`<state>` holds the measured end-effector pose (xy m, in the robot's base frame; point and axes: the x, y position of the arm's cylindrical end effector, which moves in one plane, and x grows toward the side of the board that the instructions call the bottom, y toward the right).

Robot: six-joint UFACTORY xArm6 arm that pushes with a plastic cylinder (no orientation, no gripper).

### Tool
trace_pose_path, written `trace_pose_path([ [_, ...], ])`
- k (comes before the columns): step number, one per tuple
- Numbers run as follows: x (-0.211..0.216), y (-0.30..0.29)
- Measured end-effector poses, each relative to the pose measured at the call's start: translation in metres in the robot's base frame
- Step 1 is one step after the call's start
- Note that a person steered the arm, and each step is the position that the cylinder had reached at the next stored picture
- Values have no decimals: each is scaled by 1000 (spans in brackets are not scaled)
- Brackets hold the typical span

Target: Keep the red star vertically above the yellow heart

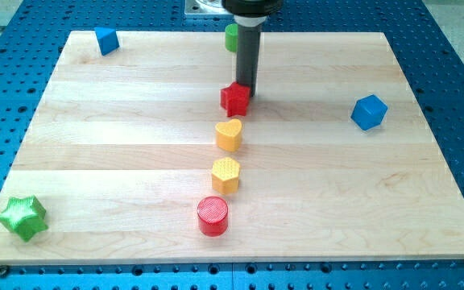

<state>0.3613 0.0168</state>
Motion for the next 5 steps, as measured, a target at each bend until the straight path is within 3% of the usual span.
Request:
trace_pose_path([
  [1, 8, 1],
  [2, -14, 5],
  [3, -39, 55],
  [4, -78, 68],
  [5, -50, -12],
])
